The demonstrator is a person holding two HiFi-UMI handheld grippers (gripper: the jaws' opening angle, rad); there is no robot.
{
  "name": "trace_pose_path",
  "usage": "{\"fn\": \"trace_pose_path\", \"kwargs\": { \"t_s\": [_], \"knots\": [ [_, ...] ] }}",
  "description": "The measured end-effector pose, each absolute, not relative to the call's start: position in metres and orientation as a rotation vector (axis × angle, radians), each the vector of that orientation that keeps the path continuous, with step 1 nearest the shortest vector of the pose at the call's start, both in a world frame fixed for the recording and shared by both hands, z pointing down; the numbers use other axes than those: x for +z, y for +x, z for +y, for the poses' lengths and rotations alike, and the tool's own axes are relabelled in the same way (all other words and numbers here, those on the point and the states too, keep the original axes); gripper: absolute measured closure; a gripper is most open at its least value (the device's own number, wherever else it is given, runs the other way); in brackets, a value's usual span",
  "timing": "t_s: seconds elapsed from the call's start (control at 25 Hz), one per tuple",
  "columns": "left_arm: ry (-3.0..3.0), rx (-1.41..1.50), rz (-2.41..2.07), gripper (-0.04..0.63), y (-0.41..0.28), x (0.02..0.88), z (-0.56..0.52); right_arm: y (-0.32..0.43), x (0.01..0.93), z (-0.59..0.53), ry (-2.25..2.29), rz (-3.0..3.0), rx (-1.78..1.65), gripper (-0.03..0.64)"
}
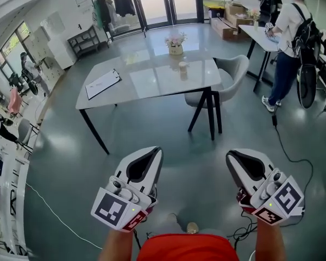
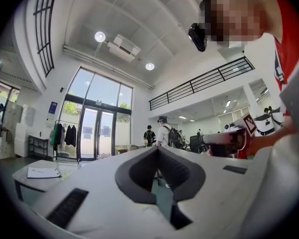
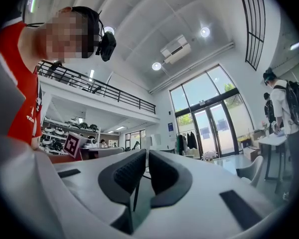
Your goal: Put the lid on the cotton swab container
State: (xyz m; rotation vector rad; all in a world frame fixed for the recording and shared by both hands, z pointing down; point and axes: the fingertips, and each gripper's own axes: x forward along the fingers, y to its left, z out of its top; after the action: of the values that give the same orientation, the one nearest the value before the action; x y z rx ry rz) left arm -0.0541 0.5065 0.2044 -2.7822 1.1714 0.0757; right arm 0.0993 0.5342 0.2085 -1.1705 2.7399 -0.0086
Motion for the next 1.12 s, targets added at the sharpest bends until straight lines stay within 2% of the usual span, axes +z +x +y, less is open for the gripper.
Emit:
{"fn": "trace_pose_path", "kwargs": {
  "t_s": [0.16,0.28,1.12],
  "knots": [
    [-2.792,0.059,1.156,0.575,-0.045,0.209,0.487,0.104,0.213,0.515,-1.174,2.737,-0.013,0.578],
    [-2.801,0.062,1.149,0.575,-0.045,0.213,0.466,0.102,0.218,0.495,-1.181,2.743,-0.018,0.621],
    [-2.827,0.068,1.053,0.575,-0.090,0.236,0.218,0.065,0.225,0.256,-1.326,2.737,-0.035,0.621]
  ]
}}
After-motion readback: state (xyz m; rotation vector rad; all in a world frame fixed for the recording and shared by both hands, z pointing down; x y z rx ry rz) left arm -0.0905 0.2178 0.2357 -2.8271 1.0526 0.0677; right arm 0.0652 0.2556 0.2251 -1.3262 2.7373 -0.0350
